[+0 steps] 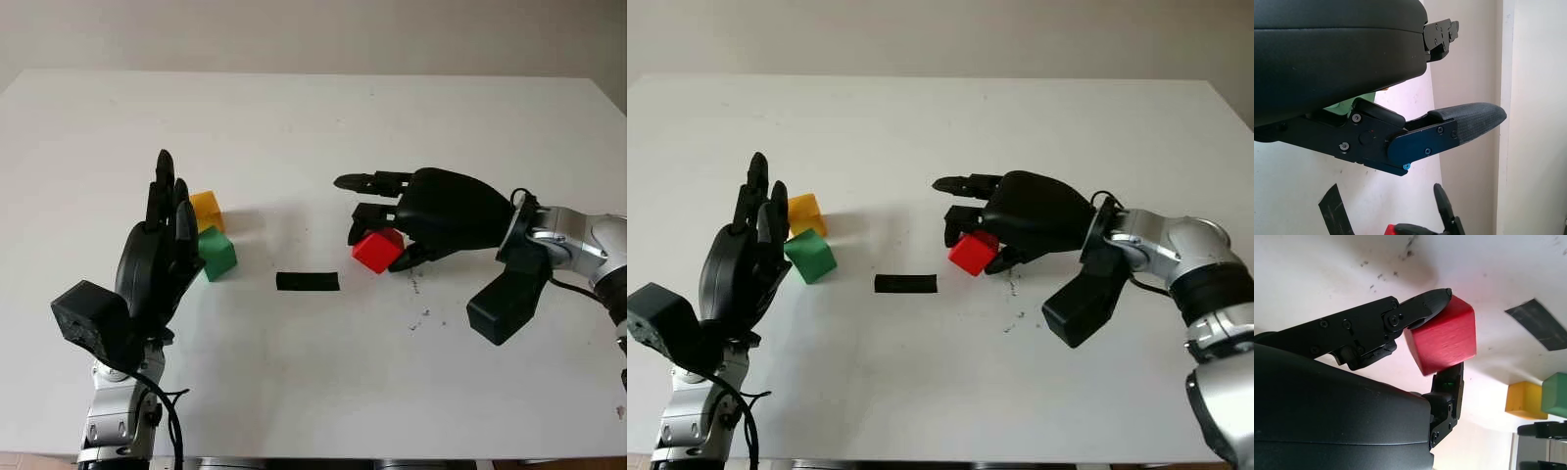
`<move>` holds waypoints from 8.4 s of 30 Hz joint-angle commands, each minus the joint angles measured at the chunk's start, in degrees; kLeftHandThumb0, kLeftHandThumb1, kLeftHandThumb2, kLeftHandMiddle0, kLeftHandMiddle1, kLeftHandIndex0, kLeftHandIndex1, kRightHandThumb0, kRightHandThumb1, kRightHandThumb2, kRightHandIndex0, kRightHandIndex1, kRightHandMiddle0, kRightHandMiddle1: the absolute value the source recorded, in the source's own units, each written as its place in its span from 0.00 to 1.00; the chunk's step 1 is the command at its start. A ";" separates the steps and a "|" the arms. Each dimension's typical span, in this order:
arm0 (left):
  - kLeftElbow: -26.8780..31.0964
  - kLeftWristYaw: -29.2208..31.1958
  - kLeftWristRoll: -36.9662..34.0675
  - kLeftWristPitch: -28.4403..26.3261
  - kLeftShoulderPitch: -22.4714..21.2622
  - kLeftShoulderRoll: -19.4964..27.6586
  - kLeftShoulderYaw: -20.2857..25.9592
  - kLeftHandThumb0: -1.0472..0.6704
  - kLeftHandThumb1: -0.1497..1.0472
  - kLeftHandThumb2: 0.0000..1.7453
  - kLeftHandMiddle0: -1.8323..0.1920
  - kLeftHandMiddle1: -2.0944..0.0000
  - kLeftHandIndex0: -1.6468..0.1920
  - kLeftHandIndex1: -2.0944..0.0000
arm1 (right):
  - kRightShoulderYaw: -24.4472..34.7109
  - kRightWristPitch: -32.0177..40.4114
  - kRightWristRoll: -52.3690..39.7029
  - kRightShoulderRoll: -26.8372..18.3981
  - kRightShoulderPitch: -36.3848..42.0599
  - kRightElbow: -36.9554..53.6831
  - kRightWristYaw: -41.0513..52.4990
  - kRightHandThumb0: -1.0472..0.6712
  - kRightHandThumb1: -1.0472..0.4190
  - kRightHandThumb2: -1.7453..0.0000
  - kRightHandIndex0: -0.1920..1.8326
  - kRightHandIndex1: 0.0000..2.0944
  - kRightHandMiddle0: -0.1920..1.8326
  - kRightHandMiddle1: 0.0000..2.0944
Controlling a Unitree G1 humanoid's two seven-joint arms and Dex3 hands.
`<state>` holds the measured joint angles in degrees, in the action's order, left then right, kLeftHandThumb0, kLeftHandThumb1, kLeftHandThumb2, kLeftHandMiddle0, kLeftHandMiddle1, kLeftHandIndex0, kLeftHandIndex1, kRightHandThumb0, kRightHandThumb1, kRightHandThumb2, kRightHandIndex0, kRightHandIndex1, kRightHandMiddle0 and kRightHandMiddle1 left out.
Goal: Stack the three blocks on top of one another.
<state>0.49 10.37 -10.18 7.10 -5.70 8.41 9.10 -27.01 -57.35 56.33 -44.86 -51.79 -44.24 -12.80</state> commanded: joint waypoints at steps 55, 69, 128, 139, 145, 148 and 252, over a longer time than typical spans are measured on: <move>5.05 -3.11 0.63 -1.41 1.36 -0.46 -0.04 0.18 1.00 0.41 1.00 1.00 1.00 1.00 | -12.94 -11.50 8.69 13.58 -19.12 -7.01 -1.61 0.39 0.06 0.97 0.24 0.03 0.30 0.69; 5.44 -3.45 0.82 -1.64 1.61 -0.81 -0.48 0.18 1.00 0.42 1.00 1.00 1.00 1.00 | -16.36 -11.35 9.92 13.90 -19.43 -8.68 -3.10 0.36 0.07 0.97 0.23 0.03 0.30 0.70; 10.29 -4.00 2.56 -3.98 -0.19 4.81 4.26 0.20 1.00 0.32 1.00 1.00 1.00 1.00 | 9.68 15.28 -49.71 4.63 0.49 6.36 40.45 0.10 0.00 0.84 0.00 0.01 0.02 0.02; 10.14 -2.49 17.75 -9.82 -6.67 22.42 6.40 0.34 0.98 0.07 0.89 0.95 0.85 0.93 | 20.98 39.33 -58.28 17.09 18.94 18.85 34.95 0.14 0.00 0.83 0.00 0.00 0.00 0.02; 6.95 3.49 30.30 -14.49 -14.87 34.81 1.11 0.39 0.89 0.02 0.75 0.94 0.67 0.87 | 23.21 41.30 -56.29 19.86 22.81 21.36 31.72 0.18 0.00 0.87 0.00 0.00 0.00 0.02; 1.40 9.19 31.15 -11.28 -19.96 39.53 -2.07 0.40 0.87 0.02 0.77 0.96 0.68 0.88 | 23.74 41.94 -55.46 20.09 23.48 21.66 31.45 0.16 0.00 0.87 0.00 0.00 0.01 0.02; -57.71 4.64 52.48 22.09 -63.48 39.52 -36.09 0.45 0.92 0.03 0.75 0.98 0.62 0.52 | 29.07 42.23 -55.16 22.99 28.45 23.05 32.17 0.18 0.00 0.95 0.00 0.00 0.03 0.03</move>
<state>-57.23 14.66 42.71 29.57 -68.22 47.03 -27.98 2.11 -14.84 0.87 -21.83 -23.47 -21.12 19.76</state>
